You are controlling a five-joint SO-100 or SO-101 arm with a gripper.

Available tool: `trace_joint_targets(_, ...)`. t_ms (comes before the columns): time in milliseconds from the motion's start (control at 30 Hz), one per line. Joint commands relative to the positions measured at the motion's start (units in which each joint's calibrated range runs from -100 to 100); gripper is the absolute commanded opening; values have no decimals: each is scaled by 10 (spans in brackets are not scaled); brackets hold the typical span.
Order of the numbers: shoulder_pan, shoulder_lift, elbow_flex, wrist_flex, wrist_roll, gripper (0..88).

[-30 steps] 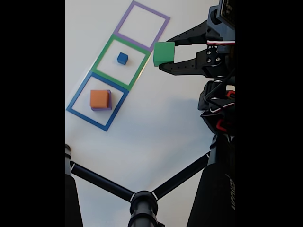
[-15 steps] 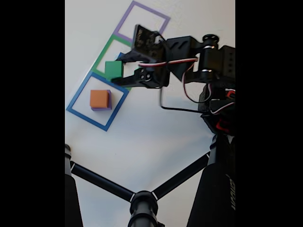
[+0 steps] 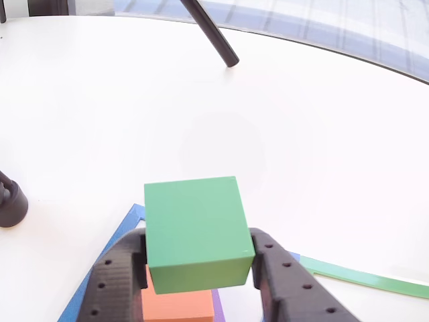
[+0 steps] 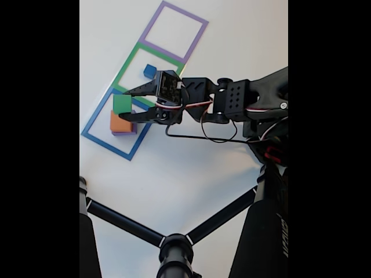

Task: Tower of hanoi

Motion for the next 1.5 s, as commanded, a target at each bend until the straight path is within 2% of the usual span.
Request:
trace_joint_targets(0,-13,73,-14,-92,4,48)
trace_joint_targets(200,-23,154,-16,-170,4,48)
trace_joint_targets(700,-30,271,-87,-229,4,46)
trace_joint_targets(1267,-39,323,-87,-266,4,49)
trace_joint_targets(1367,-37,327,-82,-270,4,80)
trace_joint_targets(1467,-35,330,-79,-279,4,152)
